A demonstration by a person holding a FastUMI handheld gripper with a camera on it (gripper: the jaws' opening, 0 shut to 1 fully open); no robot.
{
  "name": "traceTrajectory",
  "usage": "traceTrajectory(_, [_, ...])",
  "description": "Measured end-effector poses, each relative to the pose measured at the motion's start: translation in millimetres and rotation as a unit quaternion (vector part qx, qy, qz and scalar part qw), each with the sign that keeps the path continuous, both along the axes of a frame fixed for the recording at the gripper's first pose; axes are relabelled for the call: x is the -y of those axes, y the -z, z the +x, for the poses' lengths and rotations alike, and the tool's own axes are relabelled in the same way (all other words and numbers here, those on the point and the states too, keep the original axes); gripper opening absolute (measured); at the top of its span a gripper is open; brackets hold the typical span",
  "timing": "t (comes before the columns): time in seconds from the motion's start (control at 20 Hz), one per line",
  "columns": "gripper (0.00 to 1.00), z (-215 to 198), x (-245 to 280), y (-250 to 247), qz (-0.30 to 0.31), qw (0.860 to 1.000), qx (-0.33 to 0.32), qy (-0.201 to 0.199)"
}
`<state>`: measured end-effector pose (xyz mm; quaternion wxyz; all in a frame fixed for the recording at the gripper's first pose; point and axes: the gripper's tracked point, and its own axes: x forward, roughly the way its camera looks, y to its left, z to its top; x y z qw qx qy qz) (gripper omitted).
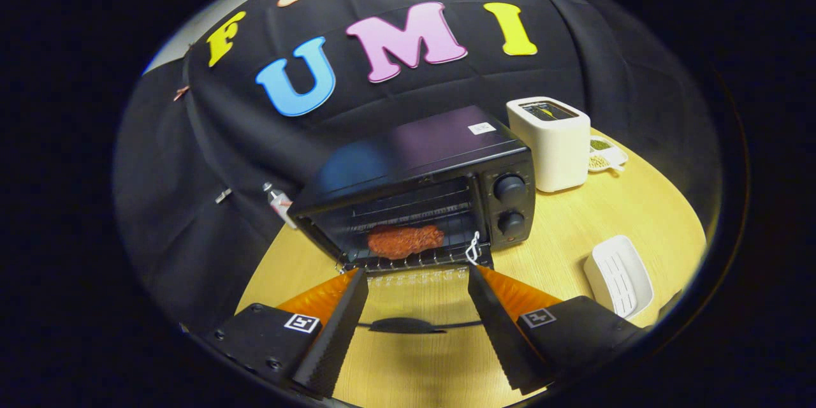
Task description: Open the toaster oven, put the food inside, and close the toaster oven door.
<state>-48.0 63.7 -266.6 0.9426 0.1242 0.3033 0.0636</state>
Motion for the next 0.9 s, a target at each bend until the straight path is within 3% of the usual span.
traceTrajectory(0.35, [0.99, -40, -35, 37, -0.074, 0.994, -0.05, -0.057])
traceTrajectory(0.6, [0.99, -53, -37, 82, -0.093, 0.985, -0.137, -0.047])
traceTrajectory(0.9, [0.99, -58, -40, 122, -0.114, 0.974, -0.193, -0.035])
